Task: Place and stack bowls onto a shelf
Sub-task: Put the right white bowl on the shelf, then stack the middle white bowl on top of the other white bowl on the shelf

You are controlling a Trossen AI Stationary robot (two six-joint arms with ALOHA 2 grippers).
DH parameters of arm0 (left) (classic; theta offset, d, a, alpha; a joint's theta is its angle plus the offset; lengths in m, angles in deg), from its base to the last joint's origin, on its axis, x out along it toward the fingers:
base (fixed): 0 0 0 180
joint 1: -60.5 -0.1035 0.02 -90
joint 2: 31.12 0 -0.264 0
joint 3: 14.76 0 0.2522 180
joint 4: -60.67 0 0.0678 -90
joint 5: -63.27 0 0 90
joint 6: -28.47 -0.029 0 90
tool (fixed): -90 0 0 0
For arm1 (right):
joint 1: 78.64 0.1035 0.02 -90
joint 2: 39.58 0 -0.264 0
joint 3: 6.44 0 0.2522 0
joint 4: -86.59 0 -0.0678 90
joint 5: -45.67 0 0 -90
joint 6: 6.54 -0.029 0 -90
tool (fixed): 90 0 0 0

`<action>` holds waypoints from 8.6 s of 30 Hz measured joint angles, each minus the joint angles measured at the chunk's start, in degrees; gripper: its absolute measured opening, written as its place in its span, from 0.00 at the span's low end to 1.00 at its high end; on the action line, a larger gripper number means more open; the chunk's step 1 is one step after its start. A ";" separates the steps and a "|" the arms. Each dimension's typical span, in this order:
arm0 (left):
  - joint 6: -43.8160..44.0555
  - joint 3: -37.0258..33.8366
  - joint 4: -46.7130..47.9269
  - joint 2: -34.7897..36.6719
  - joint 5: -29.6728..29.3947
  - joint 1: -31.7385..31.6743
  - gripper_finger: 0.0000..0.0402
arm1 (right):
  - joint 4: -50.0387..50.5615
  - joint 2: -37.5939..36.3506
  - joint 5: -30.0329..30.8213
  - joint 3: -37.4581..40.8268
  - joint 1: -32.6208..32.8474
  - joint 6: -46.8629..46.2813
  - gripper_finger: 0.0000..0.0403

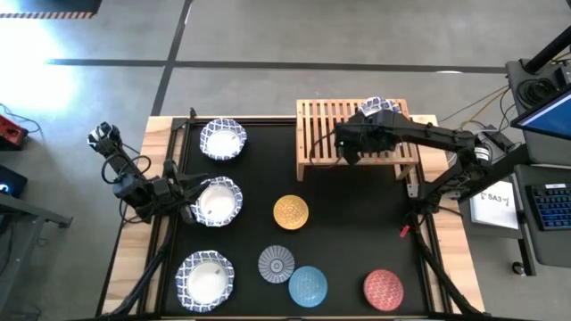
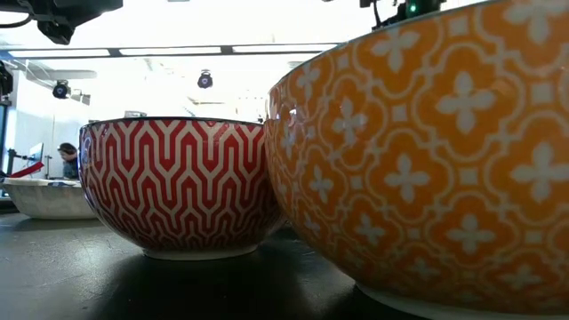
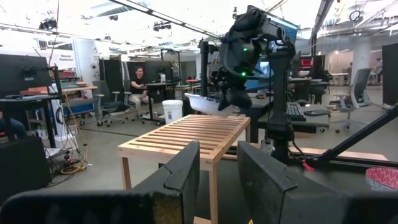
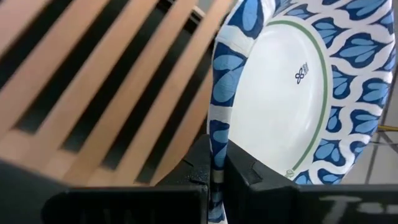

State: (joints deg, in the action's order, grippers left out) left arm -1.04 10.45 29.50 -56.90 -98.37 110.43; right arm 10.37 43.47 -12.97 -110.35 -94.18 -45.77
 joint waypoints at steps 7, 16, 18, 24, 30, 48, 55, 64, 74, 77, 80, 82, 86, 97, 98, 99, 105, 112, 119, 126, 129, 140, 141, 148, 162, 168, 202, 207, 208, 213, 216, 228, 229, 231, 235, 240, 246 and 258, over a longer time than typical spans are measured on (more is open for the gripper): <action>0.00 0.00 0.02 0.00 0.00 0.00 0.23 | 0.02 0.53 0.00 0.02 -4.89 2.41 0.02; -0.02 0.00 0.03 0.00 0.00 0.00 0.23 | -0.11 1.39 -0.02 0.27 -8.68 3.48 0.02; -0.02 0.00 0.04 0.00 0.00 -0.01 0.23 | -0.26 1.64 -0.06 0.43 -9.38 3.64 0.02; -0.02 0.00 0.04 0.00 0.00 0.00 0.23 | -0.33 2.67 -0.29 1.02 -9.74 7.35 0.02; -0.02 0.00 0.04 -0.02 0.00 -0.02 0.23 | -0.26 2.90 -0.70 1.33 -9.76 8.66 0.02; -0.02 0.00 0.13 -0.02 0.00 -0.01 0.23 | -0.21 2.90 -6.42 1.33 -9.59 13.32 0.29; -0.02 0.00 1.30 -0.02 0.00 -0.01 0.23 | -0.24 2.90 -7.91 1.33 -9.59 13.62 0.41; 0.02 0.00 1.42 -0.02 -0.01 0.00 0.23 | -0.26 2.90 -7.33 -0.99 -9.45 14.23 0.49; 2.16 0.00 1.42 -0.02 0.00 -0.01 0.23 | -4.61 2.42 -8.51 -9.58 -5.65 15.85 0.49; 4.45 0.00 2.20 -0.02 -0.02 -0.04 0.23 | -11.45 2.20 -12.69 -9.94 -3.08 17.64 0.49; 7.94 0.00 2.60 -0.30 -0.65 -0.11 0.23 | -17.99 2.16 -18.84 -9.94 0.01 20.54 0.49; 10.61 0.00 2.63 -0.79 -1.93 -0.24 0.23 | -21.44 2.16 -22.56 -9.94 2.71 21.48 0.49; 12.56 0.00 2.73 -2.20 -5.58 -0.28 0.23 | -24.67 2.16 -24.30 -9.94 8.81 22.83 0.49; 21.02 0.16 2.76 -5.37 -7.20 -0.33 0.23 | -24.37 2.16 -23.86 -9.94 22.46 20.69 0.49; 21.32 0.64 2.81 -5.87 -5.44 -0.39 0.23 | -24.35 2.16 -23.82 -9.94 23.22 20.32 0.49; 21.48 1.28 2.74 -6.47 -3.76 -0.47 0.23 | -24.37 2.13 -23.81 -9.94 23.83 19.94 0.49; 21.56 6.88 7.55 -12.32 -1.92 -1.14 0.23 | -24.32 2.13 -23.58 -9.94 26.12 19.02 0.49; 39.90 16.80 34.42 -18.96 -1.52 -2.95 0.23 | -22.15 2.00 -22.14 -9.94 26.41 18.63 0.49; 82.01 29.11 81.80 -25.66 13.69 -10.91 0.23 | -20.26 2.00 -21.94 -9.94 26.41 18.63 0.49; 90.91 35.42 95.12 -34.78 33.94 -20.02 0.23 | -19.74 2.03 -19.30 -9.94 26.41 18.80 0.49; 89.02 37.24 95.02 -38.49 39.80 -22.45 0.23 | -19.65 2.03 -19.24 -9.94 26.41 19.01 0.49; 93.42 38.25 96.77 -51.33 46.31 -23.32 0.23 | -17.71 2.06 -19.12 -9.94 26.41 19.62 0.49; 94.04 38.25 97.57 -52.24 46.29 -23.32 0.23 | -17.34 2.07 -19.12 -9.92 26.41 19.64 0.49; 97.81 38.22 99.80 -56.92 51.25 -23.32 0.23 | -16.90 2.09 -17.66 -9.92 26.41 19.70 0.49; 98.03 38.34 99.39 -59.22 54.78 -23.30 0.23 | -16.75 2.13 -16.26 -9.92 26.41 19.74 0.49; 98.35 38.60 98.99 -58.82 54.70 -23.30 0.23 | -16.65 2.13 -16.26 -9.92 26.41 20.01 0.49; 99.27 42.47 96.91 -67.21 56.30 -23.47 0.35 | -15.82 2.24 -16.28 -9.88 26.39 22.76 0.49; 92.38 43.96 96.95 -72.48 55.82 -23.47 0.33 | -15.85 2.24 -16.28 -9.88 26.39 22.76 0.49; 90.32 44.46 96.87 -73.37 55.32 -23.47 0.32 | -15.89 2.24 -16.28 -9.88 26.39 22.78 0.49; 79.77 47.21 97.17 -76.67 53.46 -23.63 0.17 | -15.90 2.24 -16.28 -9.88 26.39 22.76 0.49; 76.56 48.11 97.91 -77.03 52.71 -23.81 0.04 | -15.96 2.24 -16.28 -9.88 26.39 22.76 0.49; 66.47 51.45 101.62 -71.35 52.85 -23.74 0.00 | -17.70 2.24 -16.28 -9.88 26.39 46.36 0.49; 65.70 52.06 101.86 -70.61 52.77 -23.74 0.00 | -18.02 2.24 -16.28 -9.88 26.39 50.34 0.49; 63.47 53.54 102.01 -69.26 52.47 -23.74 0.00 | -19.04 2.24 -16.31 -9.88 26.39 57.00 0.49; 56.81 58.01 102.09 -67.19 50.17 -23.71 0.00 | -19.21 2.24 -16.29 -9.88 26.39 64.86 0.49; 47.04 65.26 101.15 -65.92 47.16 -23.71 0.00 | -20.90 2.24 -16.29 -9.94 26.41 63.31 0.49; 37.92 71.81 100.89 -65.92 46.60 -23.67 0.00 | -23.40 2.24 -16.67 -9.93 26.35 42.51 0.49; 25.25 72.74 94.51 -65.92 45.22 -23.67 0.00 | -28.39 2.77 -16.83 -9.94 26.02 28.98 0.49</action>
State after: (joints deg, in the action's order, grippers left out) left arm 24.20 83.19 124.01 -122.82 -53.15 86.76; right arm -18.01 46.24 -29.80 -120.30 -68.16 -16.79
